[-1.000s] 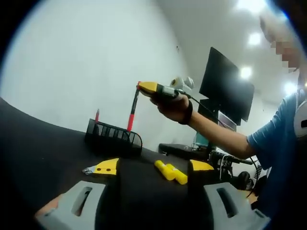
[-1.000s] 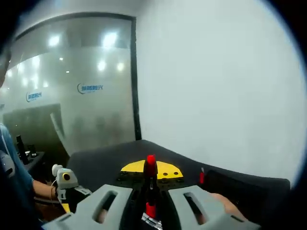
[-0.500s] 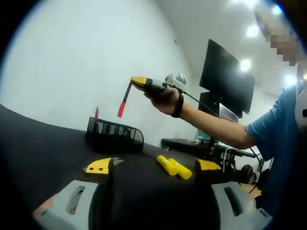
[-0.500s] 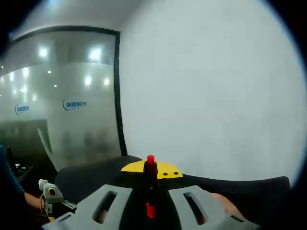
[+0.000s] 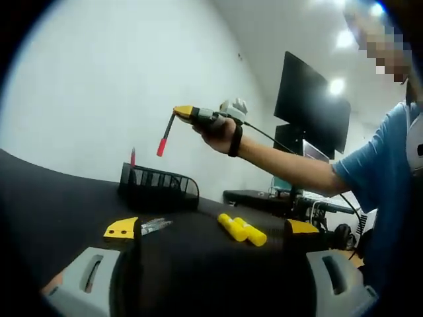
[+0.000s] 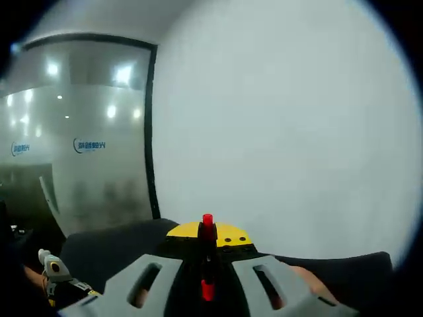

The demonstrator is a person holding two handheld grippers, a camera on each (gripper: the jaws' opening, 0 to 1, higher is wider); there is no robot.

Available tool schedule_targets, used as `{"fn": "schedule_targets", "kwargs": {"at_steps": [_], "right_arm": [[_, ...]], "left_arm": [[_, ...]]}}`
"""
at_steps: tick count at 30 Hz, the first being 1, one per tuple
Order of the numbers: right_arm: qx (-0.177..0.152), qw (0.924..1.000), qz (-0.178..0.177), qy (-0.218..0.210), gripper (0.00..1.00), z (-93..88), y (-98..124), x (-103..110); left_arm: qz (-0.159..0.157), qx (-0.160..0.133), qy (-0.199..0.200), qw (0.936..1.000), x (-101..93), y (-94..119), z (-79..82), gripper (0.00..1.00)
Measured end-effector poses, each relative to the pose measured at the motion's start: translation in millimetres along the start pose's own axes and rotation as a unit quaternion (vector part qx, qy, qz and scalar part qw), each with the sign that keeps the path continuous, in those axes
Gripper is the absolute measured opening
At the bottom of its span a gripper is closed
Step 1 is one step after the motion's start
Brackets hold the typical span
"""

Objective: Pick up pens and glue sticks and place them into the holder.

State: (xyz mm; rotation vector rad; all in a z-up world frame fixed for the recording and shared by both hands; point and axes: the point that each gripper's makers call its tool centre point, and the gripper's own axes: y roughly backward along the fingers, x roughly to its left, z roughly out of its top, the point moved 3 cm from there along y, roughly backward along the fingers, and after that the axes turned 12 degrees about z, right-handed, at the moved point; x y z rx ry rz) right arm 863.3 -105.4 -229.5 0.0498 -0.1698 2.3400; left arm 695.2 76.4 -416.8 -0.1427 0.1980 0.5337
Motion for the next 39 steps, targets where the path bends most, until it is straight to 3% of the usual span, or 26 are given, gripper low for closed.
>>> {"fn": "schedule_targets", "kwargs": {"at_steps": [3,12,19,25,30,32,39], "right_arm": [[0.004,0.9999,-0.010,0.007,0.03,-0.9,-3,-5],[0.013,0.9989,-0.024,0.038,0.03,-4.3,-16,-9],[-0.005,0.9974,-0.052,0.050,0.03,-5.1,-28,-30],[0.002,0.9948,-0.083,0.059,0.03,-21.7,-42,-60],[0.011,0.9921,-0.103,0.071,0.03,-38.6,-52,-73],[0.017,0.9914,-0.106,0.075,0.03,-51.5,-51,-69],[0.025,0.9923,-0.103,0.064,0.04,-64.0,-45,-57]], "left_arm": [[-0.018,-0.007,0.001,0.9998,-7.3,1,2.0,0.96],[-0.011,0.004,-0.013,0.9999,-6.2,-1,-2.7,0.96],[-0.004,0.005,-0.014,0.9999,-3.3,-2,-3.6,0.96],[-0.005,0.007,-0.018,0.9998,-4.0,-2,-4.6,0.96],[-0.006,0.009,-0.020,0.9997,-3.9,-3,-5.4,0.96],[-0.007,0.008,-0.019,0.9998,-3.9,-3,-5.0,0.96],[-0.007,0.007,-0.018,0.9998,-3.4,-3,-4.4,0.96]]}}
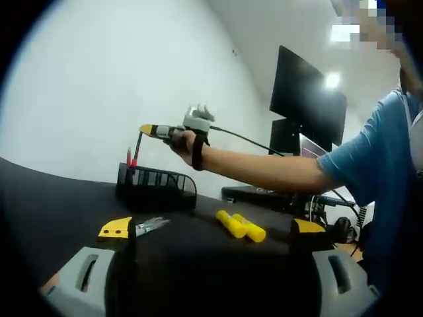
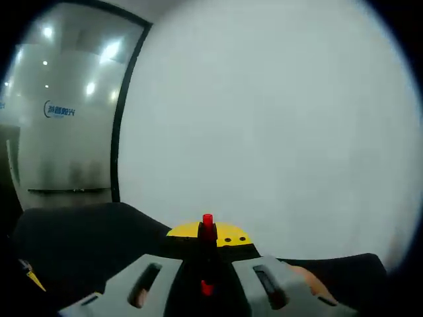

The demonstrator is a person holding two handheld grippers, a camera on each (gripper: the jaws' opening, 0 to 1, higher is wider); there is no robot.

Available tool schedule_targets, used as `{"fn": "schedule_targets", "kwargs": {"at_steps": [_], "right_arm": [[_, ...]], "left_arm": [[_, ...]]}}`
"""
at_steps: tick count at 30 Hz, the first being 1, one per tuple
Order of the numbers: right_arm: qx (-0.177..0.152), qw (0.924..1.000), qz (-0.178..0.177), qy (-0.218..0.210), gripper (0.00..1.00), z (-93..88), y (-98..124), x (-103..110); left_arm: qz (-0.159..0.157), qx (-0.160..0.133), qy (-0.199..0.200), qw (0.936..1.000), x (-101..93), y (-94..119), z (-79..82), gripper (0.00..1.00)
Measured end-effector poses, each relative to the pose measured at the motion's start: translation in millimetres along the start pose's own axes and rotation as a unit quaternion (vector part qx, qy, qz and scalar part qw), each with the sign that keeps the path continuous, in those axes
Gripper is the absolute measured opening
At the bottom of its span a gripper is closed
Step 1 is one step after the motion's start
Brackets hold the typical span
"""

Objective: Pick up pens and glue sticks and place them into the holder.

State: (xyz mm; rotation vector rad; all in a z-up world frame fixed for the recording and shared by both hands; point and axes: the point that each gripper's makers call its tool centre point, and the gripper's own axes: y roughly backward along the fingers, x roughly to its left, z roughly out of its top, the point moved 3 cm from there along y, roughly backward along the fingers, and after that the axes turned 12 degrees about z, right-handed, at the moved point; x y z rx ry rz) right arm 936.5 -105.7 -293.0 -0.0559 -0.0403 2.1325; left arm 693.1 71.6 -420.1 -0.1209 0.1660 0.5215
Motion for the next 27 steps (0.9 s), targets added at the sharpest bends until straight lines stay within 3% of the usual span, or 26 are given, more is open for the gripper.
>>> {"fn": "schedule_targets", "kwargs": {"at_steps": [13,27], "right_arm": [[0.049,0.9987,0.008,0.014,0.04,-23.9,11,7],[0.108,0.9939,0.008,0.020,0.04,-44.7,2,9]], "left_arm": [[-0.002,0.003,-0.004,1.0000,-1.6,1,-1.8,0.95],[-0.003,0.004,0.002,1.0000,-0.7,1,-2.0,0.93]]}}
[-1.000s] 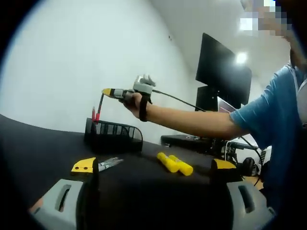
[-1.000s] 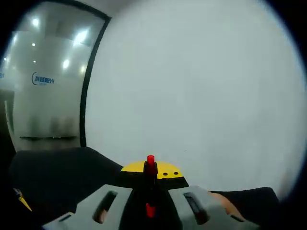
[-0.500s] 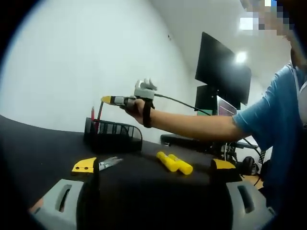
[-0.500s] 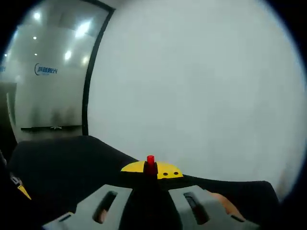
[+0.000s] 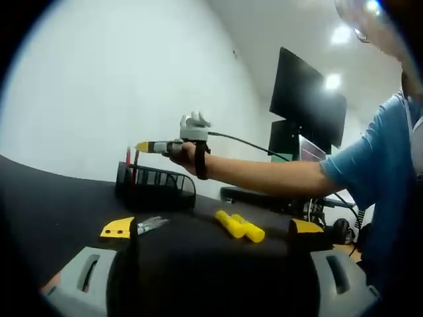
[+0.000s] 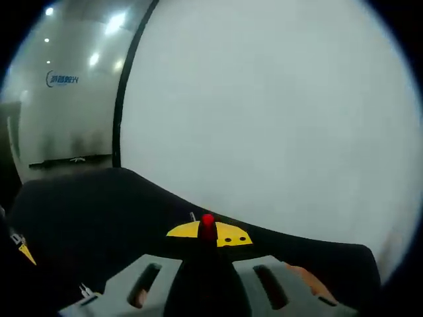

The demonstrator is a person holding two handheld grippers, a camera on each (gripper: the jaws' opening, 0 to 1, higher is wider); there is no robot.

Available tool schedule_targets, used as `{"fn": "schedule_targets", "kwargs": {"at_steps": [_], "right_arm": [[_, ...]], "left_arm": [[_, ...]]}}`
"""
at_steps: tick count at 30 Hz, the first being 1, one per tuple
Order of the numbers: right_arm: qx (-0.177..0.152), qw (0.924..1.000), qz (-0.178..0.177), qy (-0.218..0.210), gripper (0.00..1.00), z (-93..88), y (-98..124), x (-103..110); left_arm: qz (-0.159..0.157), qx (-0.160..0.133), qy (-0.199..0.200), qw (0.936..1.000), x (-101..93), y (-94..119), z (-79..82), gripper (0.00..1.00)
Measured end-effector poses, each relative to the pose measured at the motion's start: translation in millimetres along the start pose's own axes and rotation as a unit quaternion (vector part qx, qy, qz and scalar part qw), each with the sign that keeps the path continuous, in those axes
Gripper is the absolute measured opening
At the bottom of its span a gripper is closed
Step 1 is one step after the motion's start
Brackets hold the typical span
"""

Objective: Pick up pens and glue sticks and place them into the holder.

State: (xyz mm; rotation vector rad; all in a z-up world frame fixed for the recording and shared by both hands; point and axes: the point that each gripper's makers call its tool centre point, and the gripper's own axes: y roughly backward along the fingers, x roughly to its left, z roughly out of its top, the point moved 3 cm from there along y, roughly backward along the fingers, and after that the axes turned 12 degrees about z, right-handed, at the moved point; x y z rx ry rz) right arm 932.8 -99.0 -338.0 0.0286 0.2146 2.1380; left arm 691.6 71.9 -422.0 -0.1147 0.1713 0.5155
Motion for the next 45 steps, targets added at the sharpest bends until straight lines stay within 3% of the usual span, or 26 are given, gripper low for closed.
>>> {"fn": "schedule_targets", "kwargs": {"at_steps": [14,25,34,36,38,45], "right_arm": [[0.004,1.0000,0.006,-0.002,0.05,-2.6,3,9],[-0.039,0.9988,0.023,0.020,0.09,27.3,30,23],[-0.066,0.9976,0.017,0.015,0.09,43.6,59,18],[-0.064,0.9971,0.036,0.020,0.09,43.7,62,25],[-0.036,0.9947,0.094,0.022,0.09,36.3,62,43],[0.035,0.9820,0.169,0.077,0.09,10.9,58,83]], "left_arm": [[0.000,0.001,0.000,1.0000,0.6,0,-0.2,0.93],[0.005,0.003,-0.004,1.0000,2.0,0,-0.7,0.91],[0.006,0.007,-0.008,0.9999,2.3,0,-2.4,0.90],[0.007,0.007,-0.008,0.9999,2.7,0,-2.4,0.90],[0.008,0.007,-0.007,0.9999,3.1,0,-2.1,0.90],[0.010,0.006,-0.005,0.9999,3.9,0,-1.5,0.86]]}}
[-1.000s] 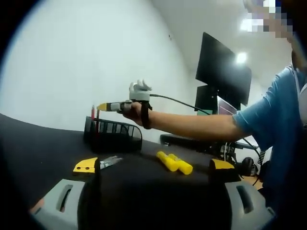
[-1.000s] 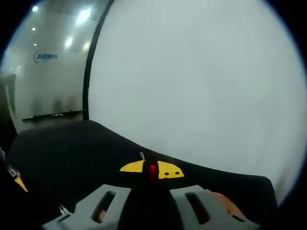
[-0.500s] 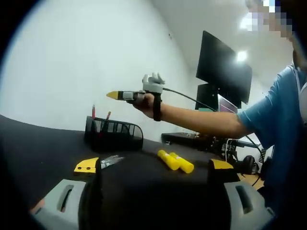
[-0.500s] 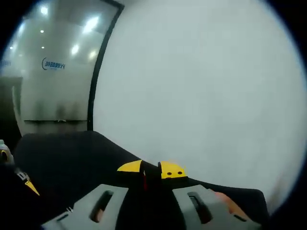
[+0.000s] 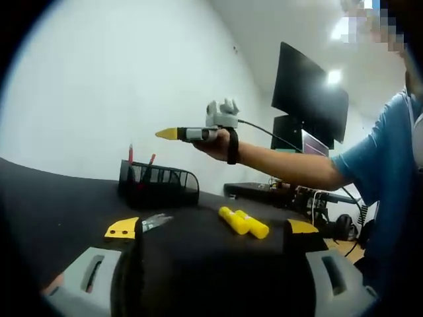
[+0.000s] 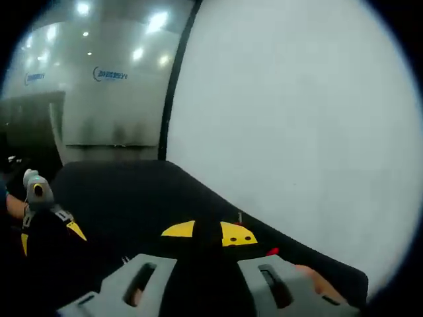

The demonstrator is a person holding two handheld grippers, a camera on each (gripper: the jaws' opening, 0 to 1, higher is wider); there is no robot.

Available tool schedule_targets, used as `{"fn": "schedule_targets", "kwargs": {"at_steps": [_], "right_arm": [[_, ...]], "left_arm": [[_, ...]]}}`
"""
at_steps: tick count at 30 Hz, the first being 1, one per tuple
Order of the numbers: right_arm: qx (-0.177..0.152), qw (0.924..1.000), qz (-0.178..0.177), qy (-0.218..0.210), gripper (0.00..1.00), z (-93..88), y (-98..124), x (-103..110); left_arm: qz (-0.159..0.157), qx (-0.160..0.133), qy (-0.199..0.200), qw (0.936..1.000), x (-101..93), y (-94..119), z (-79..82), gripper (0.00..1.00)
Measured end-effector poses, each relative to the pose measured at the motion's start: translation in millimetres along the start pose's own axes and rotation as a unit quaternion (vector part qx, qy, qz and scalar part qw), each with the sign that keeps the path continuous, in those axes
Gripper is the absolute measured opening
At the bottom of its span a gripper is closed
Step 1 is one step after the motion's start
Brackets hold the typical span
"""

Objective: Pick up pens and glue sticks and place them into the holder.

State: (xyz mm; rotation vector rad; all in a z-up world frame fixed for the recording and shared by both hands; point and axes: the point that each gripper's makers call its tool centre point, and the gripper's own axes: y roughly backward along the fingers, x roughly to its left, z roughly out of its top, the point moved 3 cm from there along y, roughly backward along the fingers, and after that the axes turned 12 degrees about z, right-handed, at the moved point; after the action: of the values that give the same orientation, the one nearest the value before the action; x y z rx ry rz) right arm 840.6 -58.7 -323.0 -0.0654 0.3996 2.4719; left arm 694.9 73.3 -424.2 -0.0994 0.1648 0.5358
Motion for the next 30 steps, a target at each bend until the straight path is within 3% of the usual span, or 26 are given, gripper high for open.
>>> {"fn": "schedule_targets", "kwargs": {"at_steps": [4,6,13,15,23,30], "right_arm": [[0.038,0.9973,0.062,0.005,0.11,-11.9,-13,25],[0.064,0.9950,0.073,0.023,0.11,-19.6,-20,34],[0.166,0.9724,0.159,0.042,0.12,-58.3,-40,76],[0.183,0.9654,0.184,0.025,0.12,-67.6,-43,85],[0.250,0.9451,0.206,0.042,0.12,-96.5,-51,82],[0.274,0.9373,0.212,0.040,0.11,-109.0,-54,78]], "left_arm": [[0.001,-0.002,0.006,1.0000,0.7,0,1.0,0.86],[0.004,0.000,0.006,1.0000,1.9,0,0.5,0.85],[0.004,0.000,0.005,1.0000,1.3,0,-0.4,0.85],[0.004,0.000,0.005,1.0000,0.8,0,-0.3,0.85],[0.003,0.000,0.004,1.0000,0.3,1,-0.5,0.85],[0.002,0.002,0.001,1.0000,0.1,1,-0.9,0.84]]}}
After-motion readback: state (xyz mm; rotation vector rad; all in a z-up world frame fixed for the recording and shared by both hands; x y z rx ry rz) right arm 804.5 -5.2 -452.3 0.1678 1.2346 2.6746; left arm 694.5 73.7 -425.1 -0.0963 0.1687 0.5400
